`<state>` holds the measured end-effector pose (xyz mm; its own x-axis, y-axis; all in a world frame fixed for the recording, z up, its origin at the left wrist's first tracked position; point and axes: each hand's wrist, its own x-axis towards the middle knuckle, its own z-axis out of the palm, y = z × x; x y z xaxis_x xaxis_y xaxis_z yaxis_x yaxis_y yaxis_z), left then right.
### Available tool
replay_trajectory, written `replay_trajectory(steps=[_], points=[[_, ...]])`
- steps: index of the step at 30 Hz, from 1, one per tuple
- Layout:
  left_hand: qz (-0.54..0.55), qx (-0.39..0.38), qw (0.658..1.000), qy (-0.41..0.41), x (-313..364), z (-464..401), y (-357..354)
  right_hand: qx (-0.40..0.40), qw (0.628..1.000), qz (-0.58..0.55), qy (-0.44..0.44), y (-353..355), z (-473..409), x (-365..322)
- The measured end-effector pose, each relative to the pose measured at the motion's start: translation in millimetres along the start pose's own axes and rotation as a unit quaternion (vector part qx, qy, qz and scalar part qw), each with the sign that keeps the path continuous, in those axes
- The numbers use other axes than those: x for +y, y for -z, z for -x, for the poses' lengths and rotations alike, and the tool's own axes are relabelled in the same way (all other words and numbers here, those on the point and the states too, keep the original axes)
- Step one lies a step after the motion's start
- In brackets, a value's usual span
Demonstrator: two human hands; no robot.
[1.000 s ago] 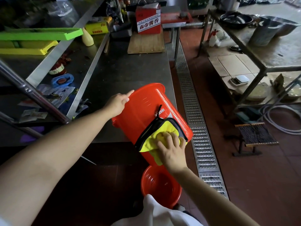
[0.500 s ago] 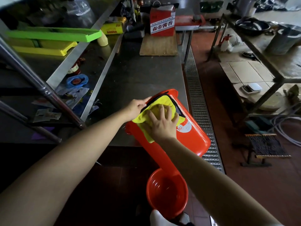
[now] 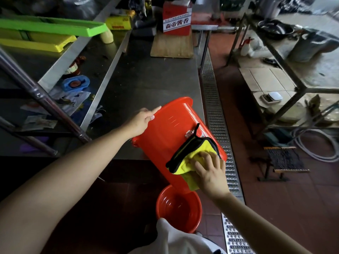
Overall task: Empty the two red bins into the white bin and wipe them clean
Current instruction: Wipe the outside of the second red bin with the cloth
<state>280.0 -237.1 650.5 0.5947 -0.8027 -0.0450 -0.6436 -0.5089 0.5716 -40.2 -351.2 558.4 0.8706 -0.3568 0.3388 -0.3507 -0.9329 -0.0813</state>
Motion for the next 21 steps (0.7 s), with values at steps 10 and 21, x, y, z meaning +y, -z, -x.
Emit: replay_trajectory(steps=[10,21], points=[[-0.015,0.013,0.999,-0.031,-17.5,8.0,1.4,-0.014,0.997,-0.046,-0.061,10.6,-141.6,-45.4],[-0.016,0.048,0.999,-0.016,-29.1,13.3,-7.5,0.003,0.998,-0.067,-0.003,6.1,-84.9,-6.2]])
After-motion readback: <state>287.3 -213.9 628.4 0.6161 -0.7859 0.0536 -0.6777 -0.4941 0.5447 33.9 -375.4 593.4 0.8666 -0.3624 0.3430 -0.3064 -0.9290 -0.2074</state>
